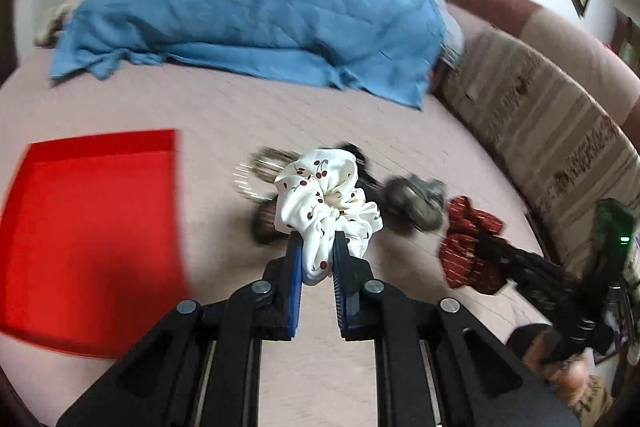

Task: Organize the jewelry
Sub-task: 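Carry both scrunchies into the red tray and open both tools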

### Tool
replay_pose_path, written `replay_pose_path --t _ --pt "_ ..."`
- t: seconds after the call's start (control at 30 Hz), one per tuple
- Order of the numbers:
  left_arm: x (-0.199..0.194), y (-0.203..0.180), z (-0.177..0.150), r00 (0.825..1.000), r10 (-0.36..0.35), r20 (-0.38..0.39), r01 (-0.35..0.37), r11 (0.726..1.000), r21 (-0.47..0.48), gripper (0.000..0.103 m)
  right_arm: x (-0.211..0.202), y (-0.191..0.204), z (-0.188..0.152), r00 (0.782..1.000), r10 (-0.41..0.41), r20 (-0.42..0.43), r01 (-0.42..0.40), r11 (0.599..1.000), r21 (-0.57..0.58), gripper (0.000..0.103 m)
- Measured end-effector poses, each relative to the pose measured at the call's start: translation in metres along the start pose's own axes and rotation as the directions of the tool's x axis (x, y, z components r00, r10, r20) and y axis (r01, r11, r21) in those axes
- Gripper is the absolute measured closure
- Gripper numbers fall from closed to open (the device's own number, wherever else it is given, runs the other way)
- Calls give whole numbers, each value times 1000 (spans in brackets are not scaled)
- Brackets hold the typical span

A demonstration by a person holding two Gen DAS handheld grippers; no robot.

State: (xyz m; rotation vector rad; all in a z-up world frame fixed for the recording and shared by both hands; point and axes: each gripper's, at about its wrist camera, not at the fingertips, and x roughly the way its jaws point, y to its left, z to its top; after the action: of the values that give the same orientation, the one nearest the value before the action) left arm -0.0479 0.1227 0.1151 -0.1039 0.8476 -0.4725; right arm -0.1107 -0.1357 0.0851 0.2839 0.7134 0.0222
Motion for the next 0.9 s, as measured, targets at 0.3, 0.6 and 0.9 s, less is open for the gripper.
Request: replay_pose_path --t 0.3,0.6,0.9 --pt "-17 121 18 979 205 16 -199 965 -172 90 33 109 39 973 209 -98 -219 970 -105 92" --pt "9 228 34 940 335 -69 -339 885 -318 90 126 222 62 941 248 -229 -292 939 -182 91" --pt "16 261 32 959 275 -69 -280 880 -383 87 220 272 65 925 175 -336 -258 940 -222 90"
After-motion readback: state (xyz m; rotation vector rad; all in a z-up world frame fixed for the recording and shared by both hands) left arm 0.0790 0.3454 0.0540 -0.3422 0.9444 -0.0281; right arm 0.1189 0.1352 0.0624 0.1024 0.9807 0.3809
